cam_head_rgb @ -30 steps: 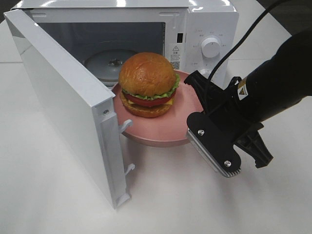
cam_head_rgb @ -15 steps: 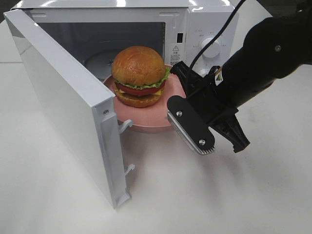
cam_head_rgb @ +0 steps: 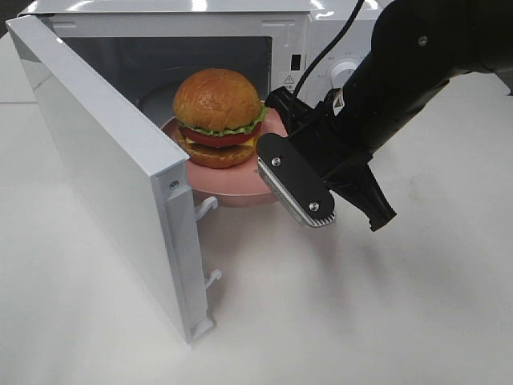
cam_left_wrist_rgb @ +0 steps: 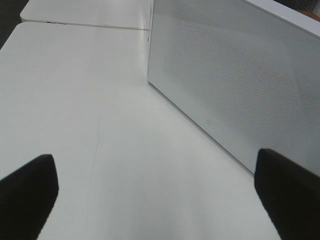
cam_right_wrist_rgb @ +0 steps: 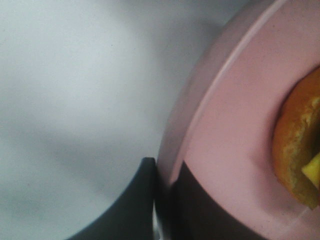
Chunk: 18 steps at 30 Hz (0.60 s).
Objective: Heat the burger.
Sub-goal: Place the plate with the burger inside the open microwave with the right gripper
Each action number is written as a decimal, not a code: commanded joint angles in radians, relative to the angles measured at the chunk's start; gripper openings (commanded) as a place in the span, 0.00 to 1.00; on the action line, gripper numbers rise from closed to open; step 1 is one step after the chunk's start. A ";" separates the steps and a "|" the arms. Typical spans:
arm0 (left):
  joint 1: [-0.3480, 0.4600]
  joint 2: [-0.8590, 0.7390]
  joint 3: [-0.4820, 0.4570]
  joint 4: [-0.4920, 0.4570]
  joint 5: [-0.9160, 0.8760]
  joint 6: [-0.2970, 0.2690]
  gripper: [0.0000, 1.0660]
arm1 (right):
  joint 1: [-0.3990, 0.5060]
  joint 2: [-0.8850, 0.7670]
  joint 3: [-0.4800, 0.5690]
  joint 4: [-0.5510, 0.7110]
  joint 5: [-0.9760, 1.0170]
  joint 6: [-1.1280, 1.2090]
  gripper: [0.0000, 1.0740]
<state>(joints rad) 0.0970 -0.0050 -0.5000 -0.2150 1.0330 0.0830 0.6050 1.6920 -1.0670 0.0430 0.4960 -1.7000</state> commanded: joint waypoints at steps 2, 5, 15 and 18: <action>0.003 -0.021 0.002 -0.004 -0.008 0.004 0.94 | 0.001 0.011 -0.046 0.014 -0.019 -0.007 0.00; 0.003 -0.021 0.002 -0.004 -0.008 0.004 0.94 | 0.009 0.033 -0.078 0.014 0.003 -0.002 0.00; 0.003 -0.021 0.002 -0.004 -0.008 0.004 0.94 | 0.020 0.103 -0.187 0.014 0.038 0.004 0.00; 0.003 -0.021 0.002 -0.004 -0.008 0.004 0.94 | 0.020 0.130 -0.217 0.021 0.040 0.005 0.00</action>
<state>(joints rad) 0.0970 -0.0050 -0.5000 -0.2150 1.0330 0.0830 0.6200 1.8130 -1.2450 0.0490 0.5740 -1.6990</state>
